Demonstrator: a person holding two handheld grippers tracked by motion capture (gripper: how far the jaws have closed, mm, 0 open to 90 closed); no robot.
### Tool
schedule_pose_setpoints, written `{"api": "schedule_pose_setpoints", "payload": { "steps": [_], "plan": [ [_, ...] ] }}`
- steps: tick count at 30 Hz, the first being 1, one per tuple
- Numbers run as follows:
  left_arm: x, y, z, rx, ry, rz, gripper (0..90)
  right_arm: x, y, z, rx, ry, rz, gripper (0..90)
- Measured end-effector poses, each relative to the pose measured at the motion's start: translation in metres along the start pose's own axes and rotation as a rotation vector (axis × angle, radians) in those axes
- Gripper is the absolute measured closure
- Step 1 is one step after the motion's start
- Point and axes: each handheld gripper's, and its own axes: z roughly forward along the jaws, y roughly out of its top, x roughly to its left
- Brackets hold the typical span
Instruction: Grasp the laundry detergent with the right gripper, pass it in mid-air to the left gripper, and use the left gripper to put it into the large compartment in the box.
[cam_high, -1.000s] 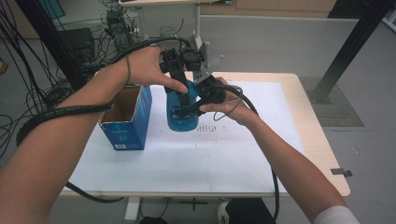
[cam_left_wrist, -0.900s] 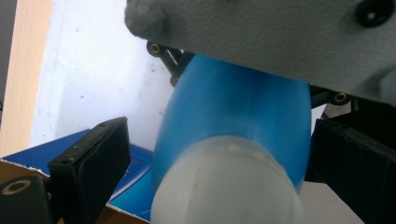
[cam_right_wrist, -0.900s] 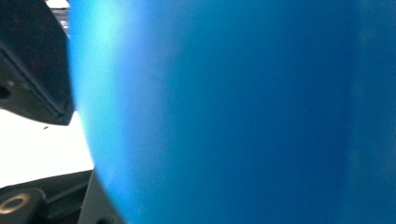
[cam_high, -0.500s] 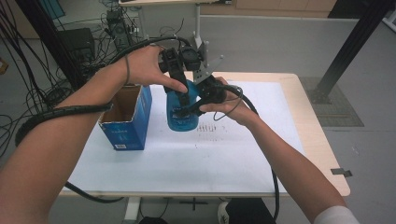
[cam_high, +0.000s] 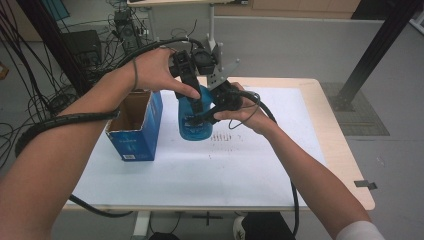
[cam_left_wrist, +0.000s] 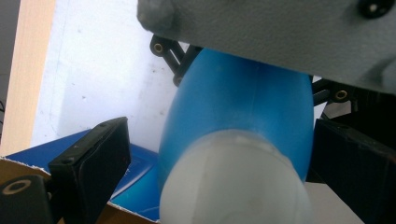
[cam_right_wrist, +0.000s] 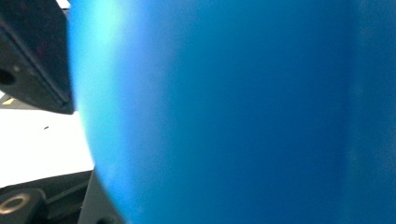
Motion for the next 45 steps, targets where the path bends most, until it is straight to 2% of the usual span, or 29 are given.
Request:
{"api": "schedule_pose_setpoints", "payload": {
  "steps": [11, 12, 22, 32, 33, 40, 41, 45],
  "plan": [
    [0.0007, 0.0016, 0.0018, 0.010, -0.007, 0.012, 7.8, -0.0012, -0.0004, -0.0006, -0.001, -0.011, -0.021, 43.3],
    [0.0007, 0.0020, 0.0018, 0.015, -0.006, 0.017, 8.2, 0.0003, 0.0001, -0.0007, -0.002, 0.005, -0.011, 43.3],
    [-0.0018, 0.0052, 0.0027, 0.022, -0.010, 0.026, 10.7, 0.0009, 0.0000, -0.0024, 0.000, 0.004, -0.023, 43.3],
    [-0.0033, 0.0072, 0.0022, 0.028, -0.008, 0.045, 18.1, 0.0038, 0.0009, -0.0037, 0.010, 0.008, -0.012, 43.3],
    [-0.0036, 0.0074, 0.0022, 0.032, -0.009, 0.047, 18.7, 0.0024, 0.0010, -0.0030, -0.001, 0.005, -0.033, 43.3],
    [-0.0033, 0.0054, 0.0044, 0.038, -0.010, 0.047, 25.3, 0.0034, 0.0010, -0.0032, 0.003, 0.007, -0.032, 43.3],
    [-0.0043, 0.0051, 0.0052, 0.030, -0.011, 0.035, 26.0, 0.0034, 0.0010, -0.0031, 0.002, 0.007, -0.034, 43.3],
    [-0.0043, 0.0053, 0.0041, 0.039, -0.017, 0.052, 30.0, 0.0036, 0.0010, -0.0029, 0.004, 0.011, -0.033, 43.3]
  ]
}}
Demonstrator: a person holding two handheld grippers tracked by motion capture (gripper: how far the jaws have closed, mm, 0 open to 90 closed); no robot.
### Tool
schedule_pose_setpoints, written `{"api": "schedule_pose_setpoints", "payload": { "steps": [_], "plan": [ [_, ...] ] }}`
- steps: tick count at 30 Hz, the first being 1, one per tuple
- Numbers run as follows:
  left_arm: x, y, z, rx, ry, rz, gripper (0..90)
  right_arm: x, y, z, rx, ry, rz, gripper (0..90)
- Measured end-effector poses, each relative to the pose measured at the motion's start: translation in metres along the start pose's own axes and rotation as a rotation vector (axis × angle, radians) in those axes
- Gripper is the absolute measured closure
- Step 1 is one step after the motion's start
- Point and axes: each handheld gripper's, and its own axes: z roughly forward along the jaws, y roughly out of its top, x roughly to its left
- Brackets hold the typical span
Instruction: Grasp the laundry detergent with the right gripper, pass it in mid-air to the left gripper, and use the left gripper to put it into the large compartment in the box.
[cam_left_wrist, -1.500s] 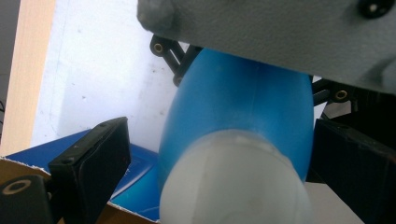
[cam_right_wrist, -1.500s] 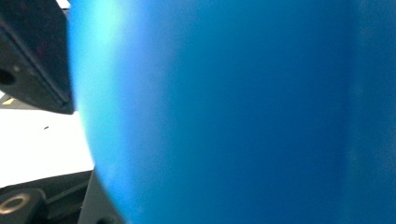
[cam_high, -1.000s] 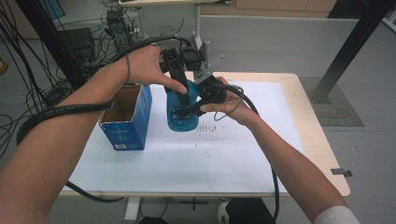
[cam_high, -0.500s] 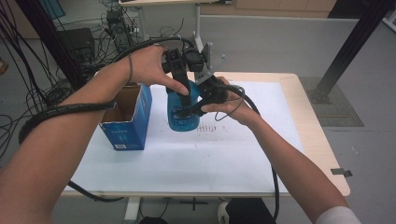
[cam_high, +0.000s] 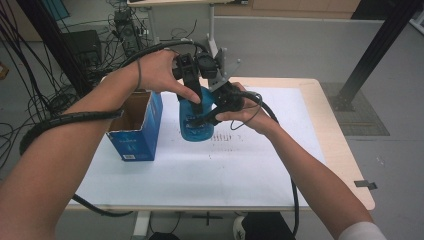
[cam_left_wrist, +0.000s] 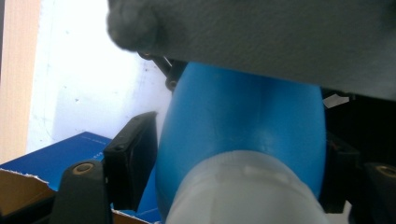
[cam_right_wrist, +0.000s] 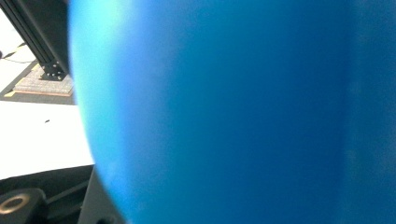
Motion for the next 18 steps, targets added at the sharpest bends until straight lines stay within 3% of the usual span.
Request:
{"api": "schedule_pose_setpoints", "payload": {
  "steps": [7, 18],
  "plan": [
    [-0.0009, 0.0000, 0.0000, -0.001, -0.015, 0.008, 35.5, 0.0001, -0.0001, 0.0002, 0.004, -0.002, 0.000, 43.3],
    [-0.0020, 0.0016, 0.0014, 0.019, -0.017, 0.018, 36.3, 0.0008, -0.0007, 0.0007, 0.010, 0.002, -0.005, 43.3]
  ]
}}
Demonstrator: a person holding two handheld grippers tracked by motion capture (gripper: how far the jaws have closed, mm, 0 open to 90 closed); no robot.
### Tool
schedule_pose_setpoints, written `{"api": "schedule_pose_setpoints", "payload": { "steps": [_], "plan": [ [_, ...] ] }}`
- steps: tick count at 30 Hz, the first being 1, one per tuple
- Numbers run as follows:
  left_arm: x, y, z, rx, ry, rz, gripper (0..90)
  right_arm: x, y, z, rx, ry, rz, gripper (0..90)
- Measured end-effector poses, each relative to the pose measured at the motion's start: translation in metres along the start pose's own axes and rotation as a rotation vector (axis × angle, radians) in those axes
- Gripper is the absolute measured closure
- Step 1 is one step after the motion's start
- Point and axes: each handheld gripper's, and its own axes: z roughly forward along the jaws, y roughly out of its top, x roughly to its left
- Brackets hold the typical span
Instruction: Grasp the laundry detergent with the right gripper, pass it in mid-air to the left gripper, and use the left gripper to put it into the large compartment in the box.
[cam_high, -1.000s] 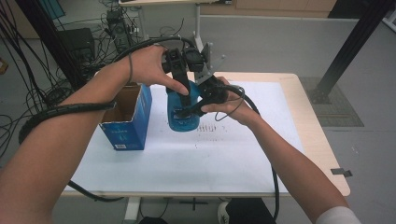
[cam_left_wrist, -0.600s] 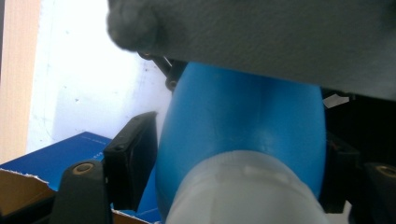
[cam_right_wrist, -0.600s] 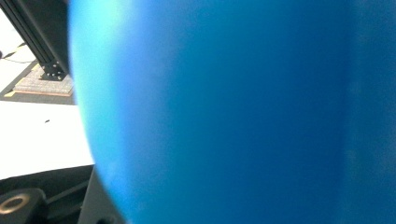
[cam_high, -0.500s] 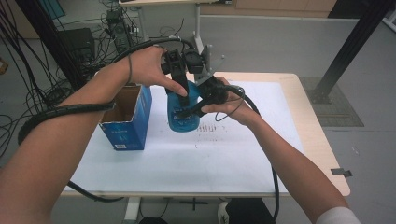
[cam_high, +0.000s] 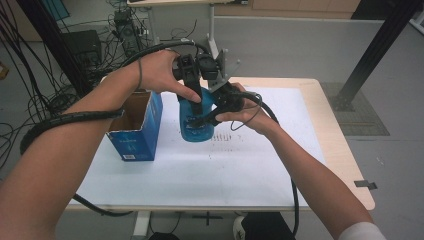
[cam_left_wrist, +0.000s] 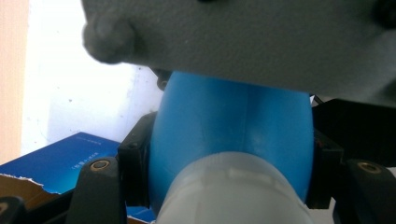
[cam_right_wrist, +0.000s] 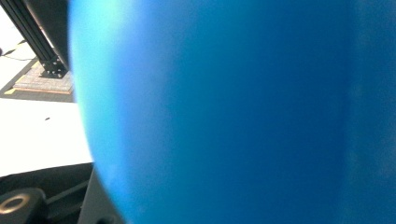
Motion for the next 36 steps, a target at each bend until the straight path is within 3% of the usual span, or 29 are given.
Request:
{"api": "schedule_pose_setpoints", "payload": {
  "steps": [36],
  "plan": [
    [-0.0012, 0.0007, 0.0057, 0.019, 0.010, 0.021, 36.8, 0.0007, -0.0054, 0.0048, -0.010, -0.013, 0.000, 43.2]
  ]
}}
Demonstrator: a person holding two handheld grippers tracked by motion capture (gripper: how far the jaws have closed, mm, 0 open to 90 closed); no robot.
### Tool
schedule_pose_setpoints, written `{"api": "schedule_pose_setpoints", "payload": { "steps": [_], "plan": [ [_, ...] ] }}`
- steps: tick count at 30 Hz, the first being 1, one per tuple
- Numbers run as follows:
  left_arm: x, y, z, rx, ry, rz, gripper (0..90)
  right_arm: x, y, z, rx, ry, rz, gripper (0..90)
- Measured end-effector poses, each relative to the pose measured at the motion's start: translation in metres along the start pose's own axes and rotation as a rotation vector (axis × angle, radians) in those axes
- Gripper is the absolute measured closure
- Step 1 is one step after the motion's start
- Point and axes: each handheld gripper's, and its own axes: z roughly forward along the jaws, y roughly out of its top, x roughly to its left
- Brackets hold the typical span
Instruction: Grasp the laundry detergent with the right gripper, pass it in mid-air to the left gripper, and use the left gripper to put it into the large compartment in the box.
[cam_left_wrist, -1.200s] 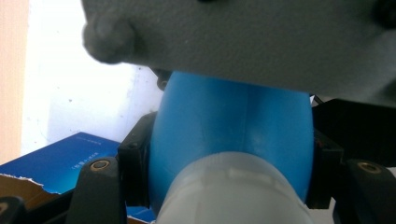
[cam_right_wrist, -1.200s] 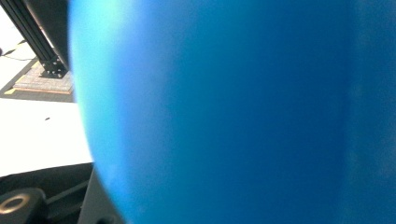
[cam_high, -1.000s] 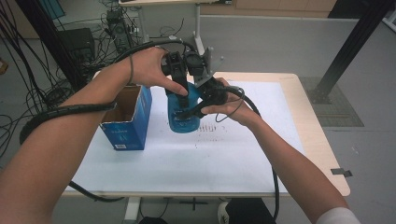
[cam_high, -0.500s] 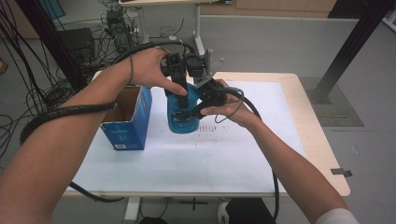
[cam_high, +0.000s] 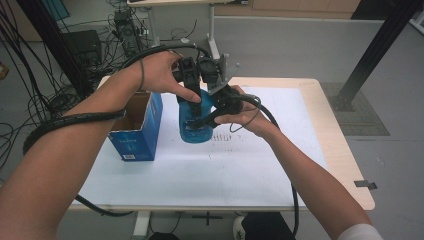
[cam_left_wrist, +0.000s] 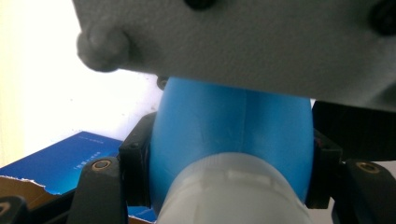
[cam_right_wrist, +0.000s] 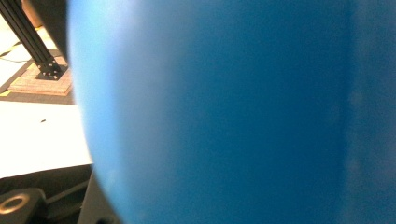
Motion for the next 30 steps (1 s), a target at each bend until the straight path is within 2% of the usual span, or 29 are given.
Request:
{"api": "schedule_pose_setpoints", "payload": {
  "steps": [26, 30],
  "plan": [
    [0.0004, 0.0004, -0.0001, 0.005, 0.000, -0.007, 36.8, -0.0007, -0.0001, -0.0002, -0.001, -0.002, -0.005, 43.2],
    [-0.0001, 0.0006, 0.0002, -0.003, 0.011, -0.005, 36.9, -0.0011, -0.0005, -0.0006, -0.002, -0.006, -0.003, 43.1]
  ]
}}
